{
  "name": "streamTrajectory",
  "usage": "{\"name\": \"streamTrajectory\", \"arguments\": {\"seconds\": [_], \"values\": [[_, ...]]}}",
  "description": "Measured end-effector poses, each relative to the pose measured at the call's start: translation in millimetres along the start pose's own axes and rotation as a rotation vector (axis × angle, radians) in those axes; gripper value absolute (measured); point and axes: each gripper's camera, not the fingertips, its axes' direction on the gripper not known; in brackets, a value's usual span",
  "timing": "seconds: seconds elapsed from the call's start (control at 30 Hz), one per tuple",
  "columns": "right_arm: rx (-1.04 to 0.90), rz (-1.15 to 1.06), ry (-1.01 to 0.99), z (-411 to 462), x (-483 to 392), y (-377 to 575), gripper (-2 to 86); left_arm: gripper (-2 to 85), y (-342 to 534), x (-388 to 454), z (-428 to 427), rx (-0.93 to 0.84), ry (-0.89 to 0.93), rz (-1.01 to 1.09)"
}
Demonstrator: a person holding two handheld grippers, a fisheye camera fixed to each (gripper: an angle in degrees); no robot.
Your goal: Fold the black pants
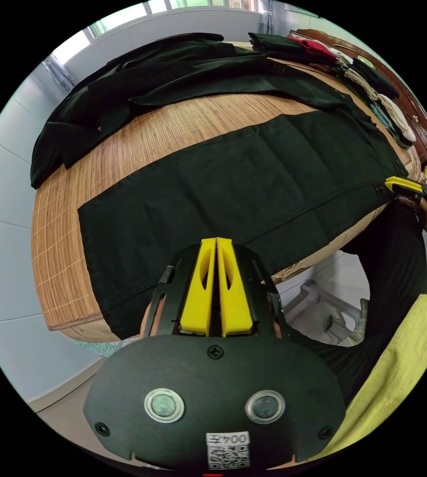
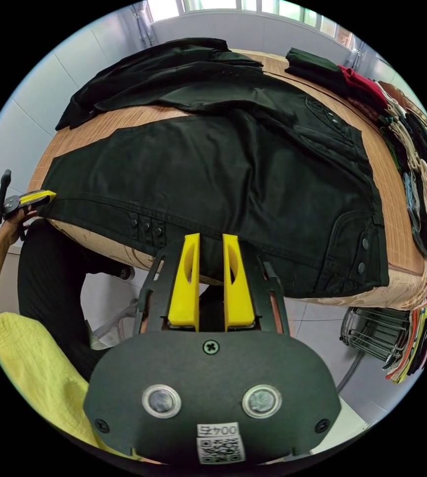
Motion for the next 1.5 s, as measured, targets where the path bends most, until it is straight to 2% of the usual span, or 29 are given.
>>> {"name": "streamTrajectory", "arguments": {"seconds": [0.5, 0.7, 0.8, 0.87, 1.0, 1.07, 1.23, 1.5], "values": [[0.003, -0.061, 0.038, -18, -5, -5, 9.1, 0.8, -7, 3, -13, -0.004, 0.017, 0.005], [0.003, -0.030, -0.067, -29, 15, -6, 9.9, 4.3, -12, -3, -20, -0.015, 0.099, -0.010], [0.016, 0.002, -0.175, -36, 30, -5, 11.3, 9.6, -21, -11, -33, 0.049, 0.245, -0.004], [0.034, 0.017, -0.224, -39, 38, -2, 11.4, 11.5, -34, -13, -51, 0.121, 0.251, 0.005], [0.044, 0.034, -0.269, -44, 47, -1, 11.1, 14.7, -88, 1, -98, 0.310, 0.099, 0.147], [0.048, 0.032, -0.273, -47, 48, 0, 11.2, 15.4, -123, 11, -108, 0.283, 0.023, 0.216], [0.056, 0.076, -0.250, -52, 52, 1, 9.5, 15.4, -220, 23, -117, 0.198, -0.309, 0.329], [0.055, 0.117, -0.227, -60, 55, 0, 7.4, 14.6, -319, -1, -96, 0.094, -0.460, 0.316]]}}
